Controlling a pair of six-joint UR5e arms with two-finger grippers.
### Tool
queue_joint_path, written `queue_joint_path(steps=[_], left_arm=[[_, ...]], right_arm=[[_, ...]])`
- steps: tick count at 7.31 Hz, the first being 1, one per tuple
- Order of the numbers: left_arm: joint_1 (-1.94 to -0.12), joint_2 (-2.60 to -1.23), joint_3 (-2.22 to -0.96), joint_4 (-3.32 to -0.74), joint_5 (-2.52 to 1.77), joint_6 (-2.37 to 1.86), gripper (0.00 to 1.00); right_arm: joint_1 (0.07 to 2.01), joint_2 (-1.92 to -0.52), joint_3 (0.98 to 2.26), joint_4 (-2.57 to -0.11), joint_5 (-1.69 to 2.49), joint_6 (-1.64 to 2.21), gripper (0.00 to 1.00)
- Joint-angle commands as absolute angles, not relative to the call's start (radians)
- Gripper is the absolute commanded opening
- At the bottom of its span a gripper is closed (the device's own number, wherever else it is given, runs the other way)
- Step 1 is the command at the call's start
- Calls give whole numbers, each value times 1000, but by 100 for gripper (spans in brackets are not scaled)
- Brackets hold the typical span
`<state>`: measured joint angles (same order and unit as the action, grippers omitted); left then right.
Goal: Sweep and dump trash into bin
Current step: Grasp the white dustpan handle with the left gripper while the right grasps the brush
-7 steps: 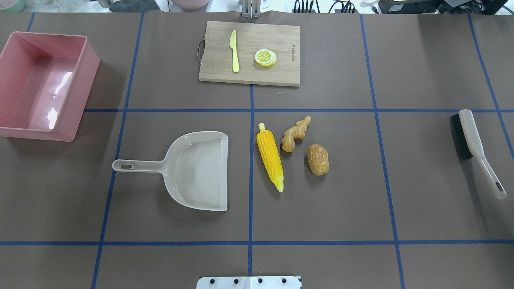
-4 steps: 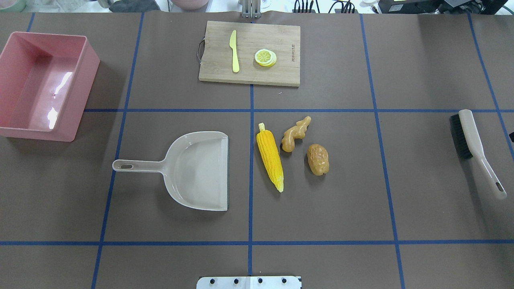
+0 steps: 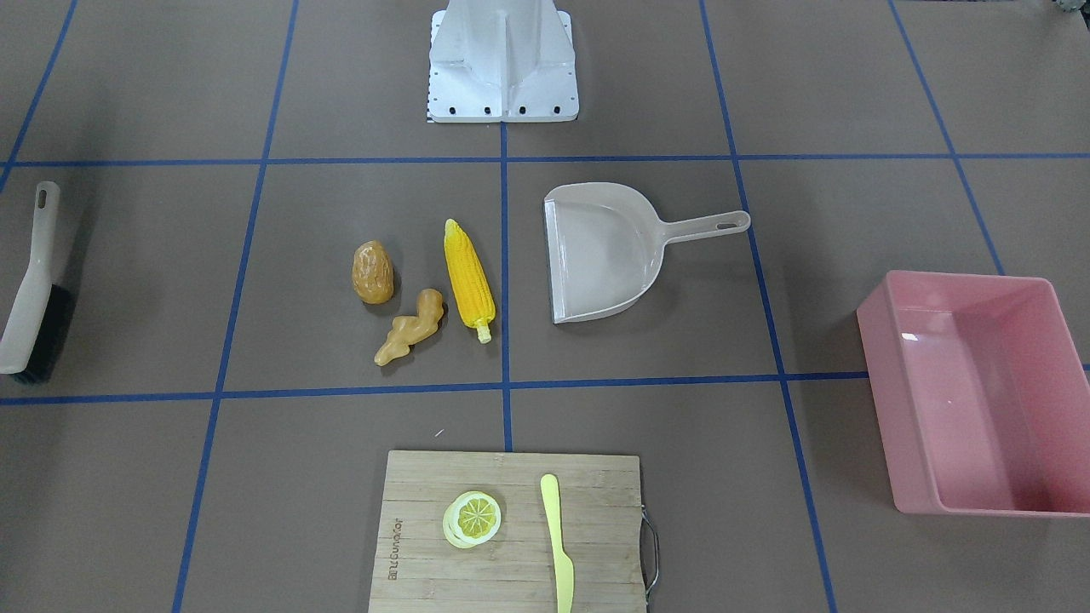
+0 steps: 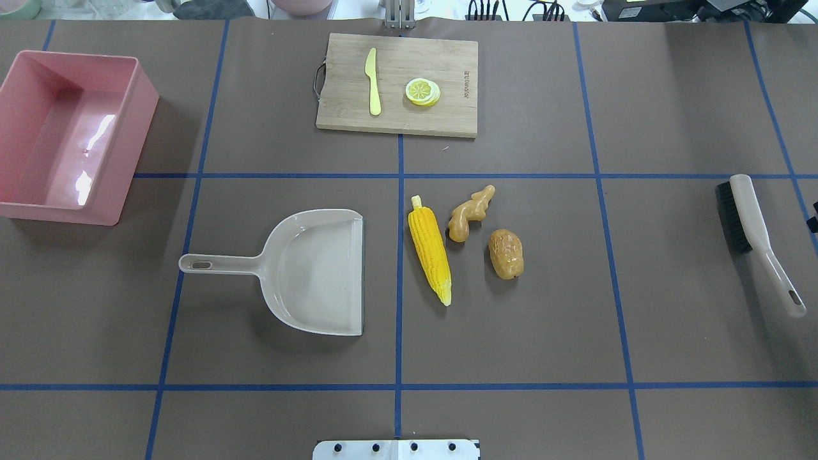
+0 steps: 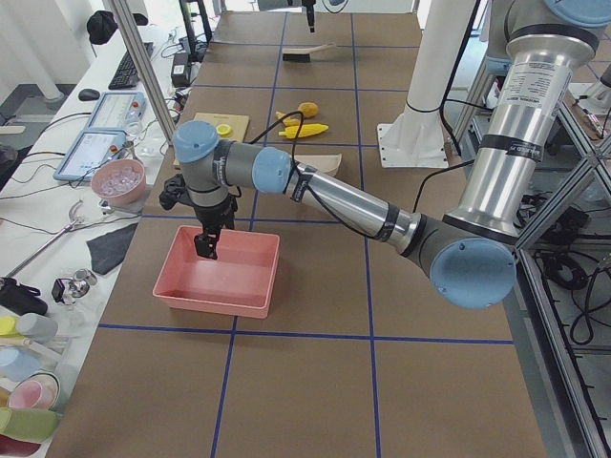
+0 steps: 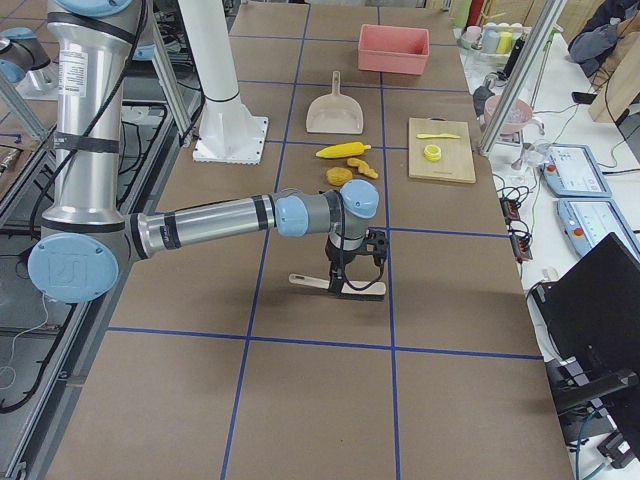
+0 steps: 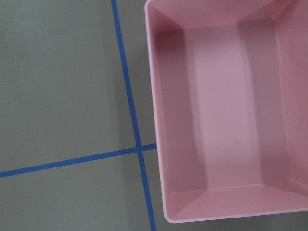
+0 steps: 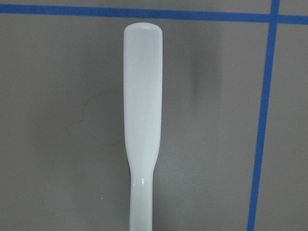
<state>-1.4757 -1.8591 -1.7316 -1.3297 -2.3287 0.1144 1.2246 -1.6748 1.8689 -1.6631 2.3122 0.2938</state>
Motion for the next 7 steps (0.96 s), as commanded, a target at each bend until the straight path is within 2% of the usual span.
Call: queue_joint_path(steps=[1, 5, 7], left_arm=[[-1341, -1934, -1782, -1365, -2330, 182, 98], [-1057, -2055, -1847, -1374, -2278, 250, 98], [-866, -2057, -1926, -1411, -2104, 249, 98]], right_arm=[[1134, -1677, 1876, -1661, 2274, 359, 100], [1097, -1738, 1884, -1657, 2275, 422, 100], [1066, -1796, 1881, -1542, 2273, 469, 100]])
